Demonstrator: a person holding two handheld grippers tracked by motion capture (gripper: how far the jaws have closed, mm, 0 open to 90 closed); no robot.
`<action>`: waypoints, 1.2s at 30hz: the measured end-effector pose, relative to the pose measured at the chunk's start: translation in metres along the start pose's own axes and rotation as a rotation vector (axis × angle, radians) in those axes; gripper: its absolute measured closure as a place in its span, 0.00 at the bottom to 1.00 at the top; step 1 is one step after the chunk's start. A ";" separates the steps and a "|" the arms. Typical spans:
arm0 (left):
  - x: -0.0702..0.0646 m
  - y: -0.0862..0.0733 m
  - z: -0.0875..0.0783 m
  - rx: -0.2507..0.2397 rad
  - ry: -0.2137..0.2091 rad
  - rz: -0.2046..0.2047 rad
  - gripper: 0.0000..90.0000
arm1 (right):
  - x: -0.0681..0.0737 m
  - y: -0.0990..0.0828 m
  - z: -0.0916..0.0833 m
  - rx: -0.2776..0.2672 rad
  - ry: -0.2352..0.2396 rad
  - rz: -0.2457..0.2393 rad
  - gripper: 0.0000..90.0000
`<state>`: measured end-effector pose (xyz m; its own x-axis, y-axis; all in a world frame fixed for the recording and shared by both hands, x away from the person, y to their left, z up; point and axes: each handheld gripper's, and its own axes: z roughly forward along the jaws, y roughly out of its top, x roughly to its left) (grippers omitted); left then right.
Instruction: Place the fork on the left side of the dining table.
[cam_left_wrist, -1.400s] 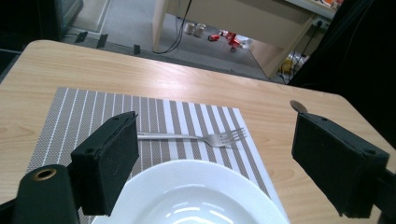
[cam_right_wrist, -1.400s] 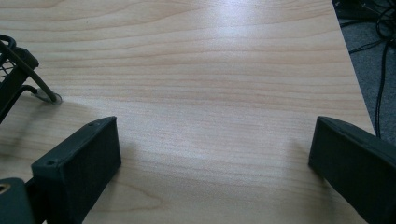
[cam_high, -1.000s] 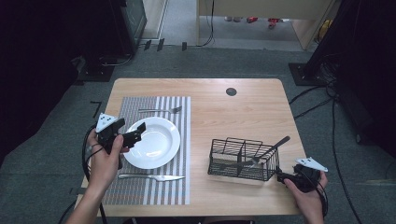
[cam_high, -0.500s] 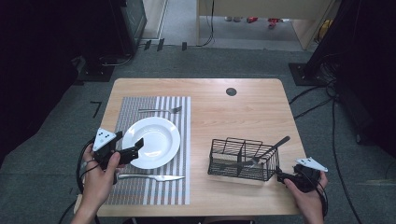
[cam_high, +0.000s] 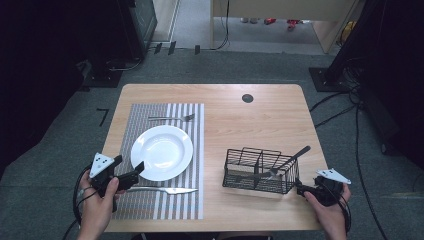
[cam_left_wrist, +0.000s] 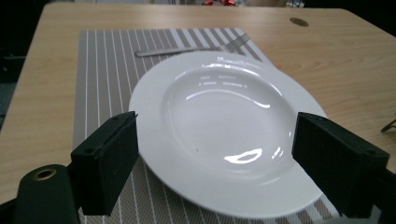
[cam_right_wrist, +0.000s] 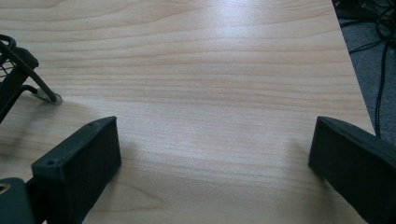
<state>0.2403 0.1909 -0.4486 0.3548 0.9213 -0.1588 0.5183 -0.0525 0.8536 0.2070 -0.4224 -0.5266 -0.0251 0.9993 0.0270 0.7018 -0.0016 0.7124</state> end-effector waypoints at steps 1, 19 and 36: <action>0.004 -0.007 -0.001 0.008 0.010 -0.015 0.17 | 0.000 0.000 0.000 0.000 0.000 0.000 0.02; 0.046 -0.055 0.005 0.104 0.103 -0.068 0.16 | 0.000 0.000 0.000 0.000 0.000 0.000 0.02; 0.054 -0.061 0.017 0.172 0.221 -0.057 0.16 | 0.000 0.000 0.000 0.000 0.000 0.000 0.02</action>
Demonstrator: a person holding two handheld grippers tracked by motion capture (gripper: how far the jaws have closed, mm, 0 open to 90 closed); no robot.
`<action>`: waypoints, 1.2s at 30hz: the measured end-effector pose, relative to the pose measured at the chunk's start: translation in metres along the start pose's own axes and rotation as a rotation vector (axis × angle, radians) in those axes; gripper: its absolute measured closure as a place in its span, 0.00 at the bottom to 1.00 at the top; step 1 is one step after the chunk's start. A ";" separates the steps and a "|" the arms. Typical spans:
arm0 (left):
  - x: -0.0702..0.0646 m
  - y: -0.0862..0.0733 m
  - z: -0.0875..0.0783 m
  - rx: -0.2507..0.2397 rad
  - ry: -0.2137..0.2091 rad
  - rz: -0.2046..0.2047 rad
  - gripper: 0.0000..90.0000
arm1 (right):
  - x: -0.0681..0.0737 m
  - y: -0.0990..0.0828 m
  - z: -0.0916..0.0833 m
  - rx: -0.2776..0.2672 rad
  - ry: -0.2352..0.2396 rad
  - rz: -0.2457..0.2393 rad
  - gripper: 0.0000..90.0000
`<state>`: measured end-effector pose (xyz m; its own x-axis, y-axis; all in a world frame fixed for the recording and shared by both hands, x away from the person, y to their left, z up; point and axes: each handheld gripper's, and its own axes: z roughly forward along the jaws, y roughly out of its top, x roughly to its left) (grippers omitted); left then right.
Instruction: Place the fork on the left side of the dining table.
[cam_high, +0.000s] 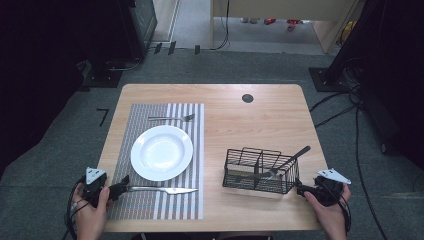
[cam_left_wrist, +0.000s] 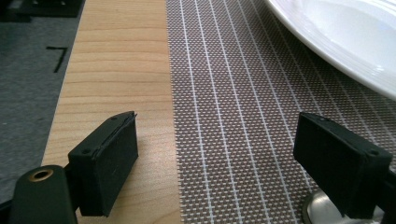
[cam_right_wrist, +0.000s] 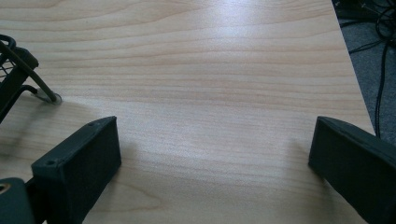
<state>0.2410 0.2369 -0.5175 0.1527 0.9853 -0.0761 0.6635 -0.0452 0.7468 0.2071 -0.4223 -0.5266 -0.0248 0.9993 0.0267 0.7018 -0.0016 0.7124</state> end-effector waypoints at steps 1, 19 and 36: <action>-0.001 0.000 0.000 0.003 0.008 0.007 0.16 | 0.000 0.000 0.000 0.000 0.000 0.000 0.02; -0.006 0.000 0.001 0.022 0.044 0.051 0.16 | 0.000 0.000 0.000 0.000 0.000 0.000 0.02; -0.006 0.000 0.001 0.021 0.049 0.045 0.15 | 0.000 0.000 0.000 0.000 0.000 0.000 0.02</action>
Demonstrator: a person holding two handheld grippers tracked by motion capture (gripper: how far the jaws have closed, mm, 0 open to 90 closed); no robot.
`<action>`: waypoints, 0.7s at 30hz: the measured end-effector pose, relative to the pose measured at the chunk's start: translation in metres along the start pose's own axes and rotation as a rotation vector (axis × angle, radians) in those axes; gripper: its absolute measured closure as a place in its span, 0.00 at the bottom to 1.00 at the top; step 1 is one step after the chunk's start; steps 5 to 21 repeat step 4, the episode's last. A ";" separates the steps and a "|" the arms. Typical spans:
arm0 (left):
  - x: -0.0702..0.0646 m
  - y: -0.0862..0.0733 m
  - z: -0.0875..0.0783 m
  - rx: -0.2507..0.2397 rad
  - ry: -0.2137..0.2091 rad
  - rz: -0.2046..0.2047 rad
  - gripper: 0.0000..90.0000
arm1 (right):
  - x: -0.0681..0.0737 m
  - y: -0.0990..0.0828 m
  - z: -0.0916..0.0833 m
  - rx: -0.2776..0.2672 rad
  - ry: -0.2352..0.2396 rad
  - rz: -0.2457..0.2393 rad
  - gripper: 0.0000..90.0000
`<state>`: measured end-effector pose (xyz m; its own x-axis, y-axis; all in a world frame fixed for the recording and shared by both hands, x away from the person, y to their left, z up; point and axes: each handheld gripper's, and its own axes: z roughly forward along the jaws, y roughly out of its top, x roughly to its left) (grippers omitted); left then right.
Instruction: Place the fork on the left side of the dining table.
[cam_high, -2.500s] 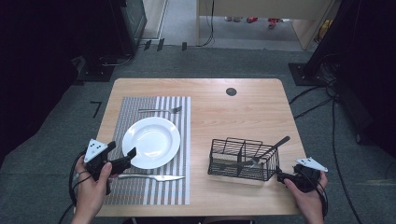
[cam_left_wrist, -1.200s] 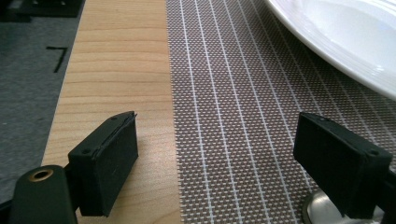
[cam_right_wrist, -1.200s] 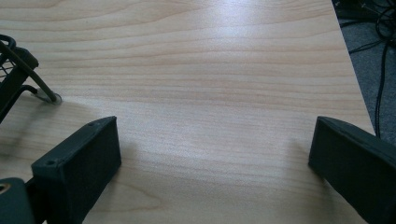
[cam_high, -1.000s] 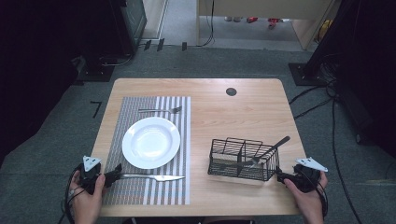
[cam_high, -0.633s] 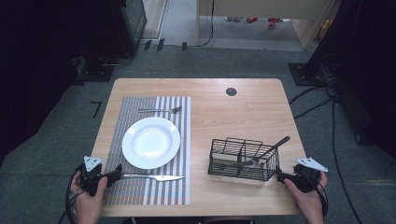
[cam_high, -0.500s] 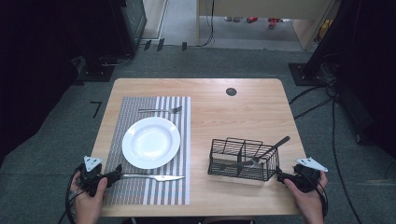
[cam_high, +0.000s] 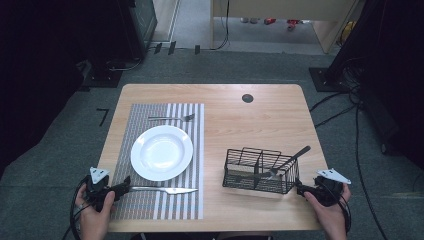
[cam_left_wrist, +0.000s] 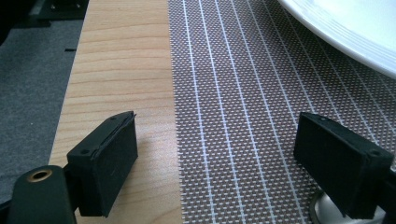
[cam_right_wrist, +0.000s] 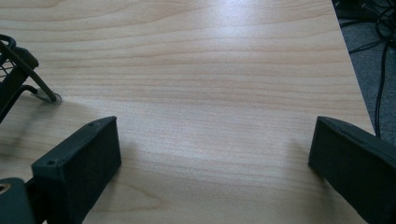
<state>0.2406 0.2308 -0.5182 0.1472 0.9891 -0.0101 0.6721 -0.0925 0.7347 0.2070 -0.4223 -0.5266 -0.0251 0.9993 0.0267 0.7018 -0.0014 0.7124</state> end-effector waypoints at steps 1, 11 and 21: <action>-0.001 0.000 0.000 -0.001 0.005 -0.006 0.15 | 0.000 0.000 0.000 0.000 0.000 0.000 0.02; -0.002 0.000 0.001 -0.002 0.019 -0.017 0.15 | 0.000 0.000 0.000 0.000 0.000 0.000 0.02; -0.002 0.000 0.001 -0.002 0.019 -0.017 0.15 | 0.000 0.000 0.000 0.000 0.000 0.000 0.02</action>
